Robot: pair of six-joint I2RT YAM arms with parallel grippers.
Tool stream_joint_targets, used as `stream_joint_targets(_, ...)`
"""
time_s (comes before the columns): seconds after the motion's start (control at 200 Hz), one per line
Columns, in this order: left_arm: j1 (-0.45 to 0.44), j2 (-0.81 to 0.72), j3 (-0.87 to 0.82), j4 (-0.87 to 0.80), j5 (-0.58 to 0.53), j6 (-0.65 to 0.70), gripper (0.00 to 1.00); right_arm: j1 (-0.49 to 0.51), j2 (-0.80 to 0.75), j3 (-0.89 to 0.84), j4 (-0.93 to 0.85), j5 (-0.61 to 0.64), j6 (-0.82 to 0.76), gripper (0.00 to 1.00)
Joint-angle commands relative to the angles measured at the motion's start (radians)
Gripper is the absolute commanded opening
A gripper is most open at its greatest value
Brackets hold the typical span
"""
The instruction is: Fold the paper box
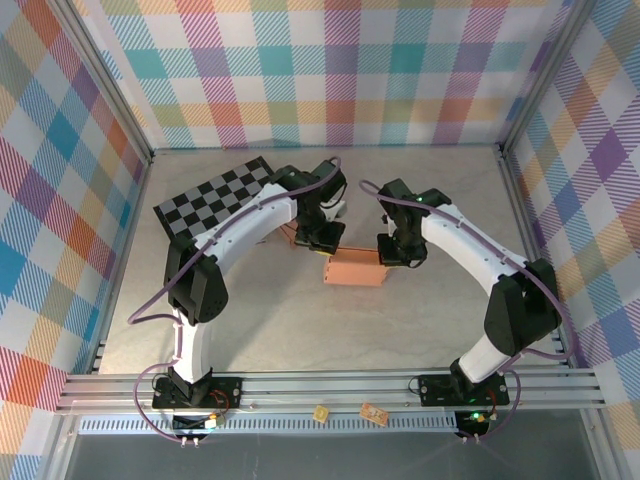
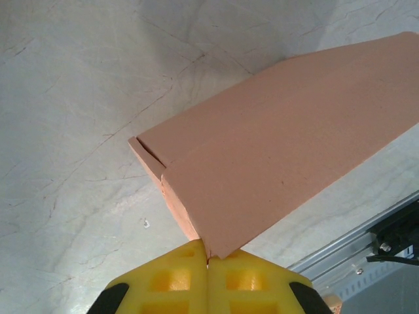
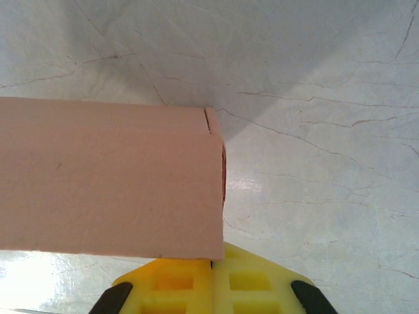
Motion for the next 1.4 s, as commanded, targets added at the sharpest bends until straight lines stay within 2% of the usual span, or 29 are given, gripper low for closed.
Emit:
stream_joint_targets(0.0, 0.006, 0.013, 0.049, -0.040, 0.059, -0.018, 0.03, -0.005, 0.016, 0.065, -0.025, -0.044, -0.027, 0.00)
stream_joint_targets(0.135, 0.006, 0.007, 0.038, -0.044, 0.061, -0.018, 0.05, -0.006, 0.024, 0.071, -0.029, -0.051, -0.033, 0.00)
stream_joint_targets(0.225, 0.006, -0.005, 0.010, -0.029, 0.052, -0.018, 0.17, -0.006, 0.026, 0.059, -0.024, -0.058, -0.034, 0.00)
stream_joint_targets(0.34, 0.009, -0.012, -0.010, -0.007, 0.055, -0.022, 0.26, -0.006, 0.028, 0.047, -0.017, -0.061, -0.034, 0.00)
stream_joint_targets(0.465, 0.013, -0.009, -0.006, 0.003, 0.074, -0.036, 0.27, -0.006, 0.039, 0.052, -0.017, -0.062, -0.038, 0.00)
stream_joint_targets(0.615, 0.016, -0.009, -0.017, -0.009, 0.046, -0.017, 0.29, -0.006, 0.052, 0.040, -0.004, -0.075, -0.038, 0.00)
stream_joint_targets(1.1, 0.021, -0.011, -0.069, 0.034, 0.032, -0.011, 0.25, -0.006, 0.064, 0.023, 0.015, -0.071, -0.032, 0.00)
stream_joint_targets(1.395, 0.033, -0.111, -0.036, 0.123, -0.023, -0.112, 0.28, -0.006, 0.028, 0.015, 0.025, -0.042, -0.011, 0.00)
